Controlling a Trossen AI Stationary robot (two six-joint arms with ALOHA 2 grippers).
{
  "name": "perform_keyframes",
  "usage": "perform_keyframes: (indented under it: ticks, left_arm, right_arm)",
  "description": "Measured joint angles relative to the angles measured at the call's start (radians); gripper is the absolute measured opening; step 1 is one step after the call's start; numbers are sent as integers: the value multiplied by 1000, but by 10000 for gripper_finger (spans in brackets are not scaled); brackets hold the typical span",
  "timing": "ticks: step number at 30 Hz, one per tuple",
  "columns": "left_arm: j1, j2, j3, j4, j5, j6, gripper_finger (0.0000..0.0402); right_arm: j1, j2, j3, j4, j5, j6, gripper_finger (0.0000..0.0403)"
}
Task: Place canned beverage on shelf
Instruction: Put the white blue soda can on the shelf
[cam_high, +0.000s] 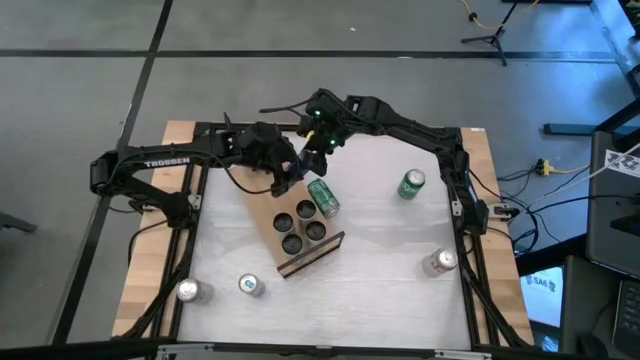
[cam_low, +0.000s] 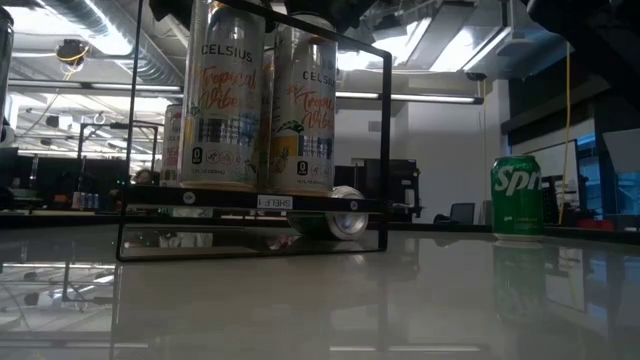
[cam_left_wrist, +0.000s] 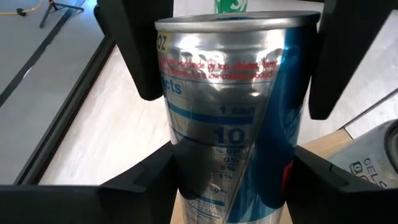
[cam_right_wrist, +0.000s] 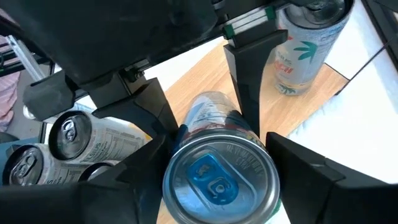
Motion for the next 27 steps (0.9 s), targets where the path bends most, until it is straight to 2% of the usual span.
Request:
perform_keyframes:
  ticks: [6, 11, 21, 24, 27]
  left_arm:
    - [0, -1, 0, -5, -53, -8, 212]
    - [-1, -27, 0, -5, -45, -7, 212]
    - [-14, -229, -11, -13, -79, -46, 212]
    - [-48, -315, -69, 16, -117, -58, 212]
    - [-95, -408, -200, 126, -179, -98, 212]
  right_arm:
    - [-3, 0, 0, -6, 21, 10, 325]
    - [-14, -4, -1, -50, 14, -11, 371]
    - [-28, -99, -1, -72, 33, -147, 381]
    - [-28, -120, -1, -106, 23, -176, 381]
    - [-27, -128, -1, -138, -4, -192, 381]
